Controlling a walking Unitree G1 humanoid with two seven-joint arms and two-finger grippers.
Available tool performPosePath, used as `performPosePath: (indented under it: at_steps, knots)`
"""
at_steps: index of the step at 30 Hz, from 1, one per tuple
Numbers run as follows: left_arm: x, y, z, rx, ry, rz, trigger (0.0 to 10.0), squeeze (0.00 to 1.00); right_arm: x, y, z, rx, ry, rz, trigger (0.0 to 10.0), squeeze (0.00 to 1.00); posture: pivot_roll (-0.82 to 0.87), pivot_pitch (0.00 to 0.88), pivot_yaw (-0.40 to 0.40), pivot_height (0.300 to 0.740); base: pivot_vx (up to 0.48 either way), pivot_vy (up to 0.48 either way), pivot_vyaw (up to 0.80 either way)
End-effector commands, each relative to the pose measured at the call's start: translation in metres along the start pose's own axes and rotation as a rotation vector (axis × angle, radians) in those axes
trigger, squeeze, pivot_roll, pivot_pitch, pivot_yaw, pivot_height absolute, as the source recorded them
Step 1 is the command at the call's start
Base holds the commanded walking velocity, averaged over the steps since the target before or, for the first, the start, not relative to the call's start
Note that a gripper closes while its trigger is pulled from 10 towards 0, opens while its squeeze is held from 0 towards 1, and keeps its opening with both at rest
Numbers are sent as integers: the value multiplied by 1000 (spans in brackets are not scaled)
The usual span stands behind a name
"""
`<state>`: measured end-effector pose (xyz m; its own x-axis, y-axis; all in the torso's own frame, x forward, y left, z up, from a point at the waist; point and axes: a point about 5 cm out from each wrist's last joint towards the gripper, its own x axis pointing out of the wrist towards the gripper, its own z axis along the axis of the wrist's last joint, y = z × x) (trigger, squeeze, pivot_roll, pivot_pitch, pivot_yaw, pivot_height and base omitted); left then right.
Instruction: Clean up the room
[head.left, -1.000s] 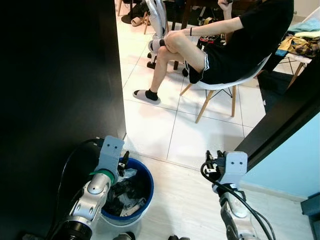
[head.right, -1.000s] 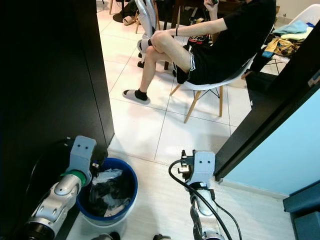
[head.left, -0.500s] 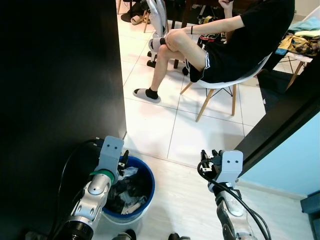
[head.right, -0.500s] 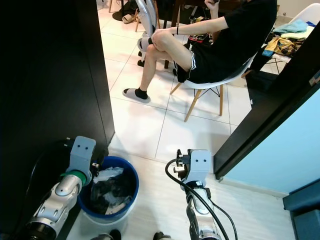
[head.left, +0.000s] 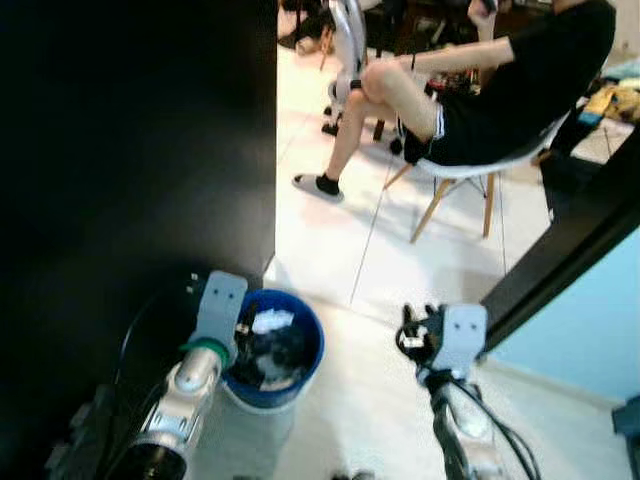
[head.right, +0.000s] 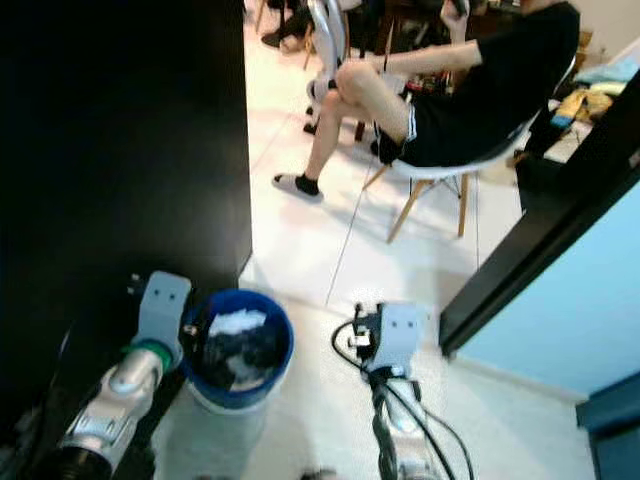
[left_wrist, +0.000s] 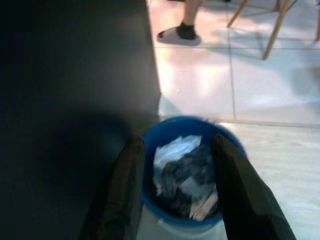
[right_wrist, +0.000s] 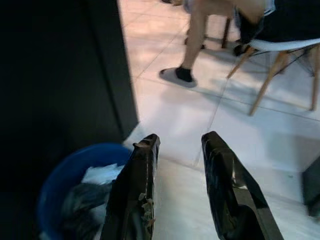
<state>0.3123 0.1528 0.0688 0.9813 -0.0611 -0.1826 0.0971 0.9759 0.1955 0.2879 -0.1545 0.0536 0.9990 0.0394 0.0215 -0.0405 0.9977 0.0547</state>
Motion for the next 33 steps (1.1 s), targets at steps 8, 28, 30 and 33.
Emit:
performPosePath:
  at_steps: [8,28,30,33]
  knots:
    - [-2,-4,-7,5,24,-16,10000,0,-4,-6,-8,0,47,-25,10000,0,55,76,10,740,-266,0,0]
    - [-2,3,-36,-21,218,-50,10000,0,-7,-13,-19,11,118,-57,10000,0,54,77,9,740,-27,0,-520]
    - [-3,4,-39,0,223,-53,10000,0,-8,-14,-21,7,127,-60,10000,0,54,77,9,740,0,0,-800]
    - [-7,8,-51,34,267,-59,10000,0,-15,-20,-33,-12,189,-79,10000,0,46,76,5,740,0,0,-800]
